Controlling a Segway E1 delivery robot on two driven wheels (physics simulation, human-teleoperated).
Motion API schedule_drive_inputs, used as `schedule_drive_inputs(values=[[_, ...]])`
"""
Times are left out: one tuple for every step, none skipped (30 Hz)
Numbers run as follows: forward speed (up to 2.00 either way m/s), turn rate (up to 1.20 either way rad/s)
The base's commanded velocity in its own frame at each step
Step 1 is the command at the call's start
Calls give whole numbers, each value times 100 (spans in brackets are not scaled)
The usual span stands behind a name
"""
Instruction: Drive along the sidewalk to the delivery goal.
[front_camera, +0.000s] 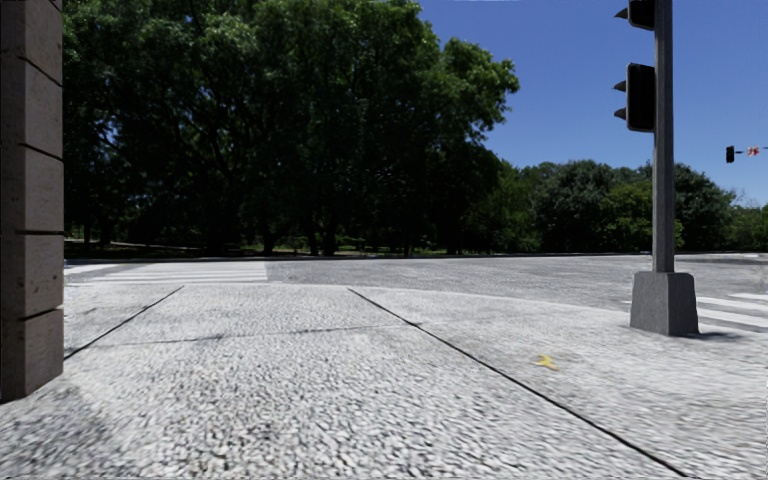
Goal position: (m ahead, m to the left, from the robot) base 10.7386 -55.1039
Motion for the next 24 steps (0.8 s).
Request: schedule_drive_inputs(values=[[135,-45],[135,-45],[135,-45],[135,-46],[135,-58],[135,-65],[135,-67],[135,-67],[135,-67],[135,-67],[135,-67],[135,-67],[135,-67],[135,-67],[135,-73],[135,-91],[135,-108],[135,-116],[135,-116],[135,-117],[135,-118],[135,-118],[135,-118],[135,-118]])
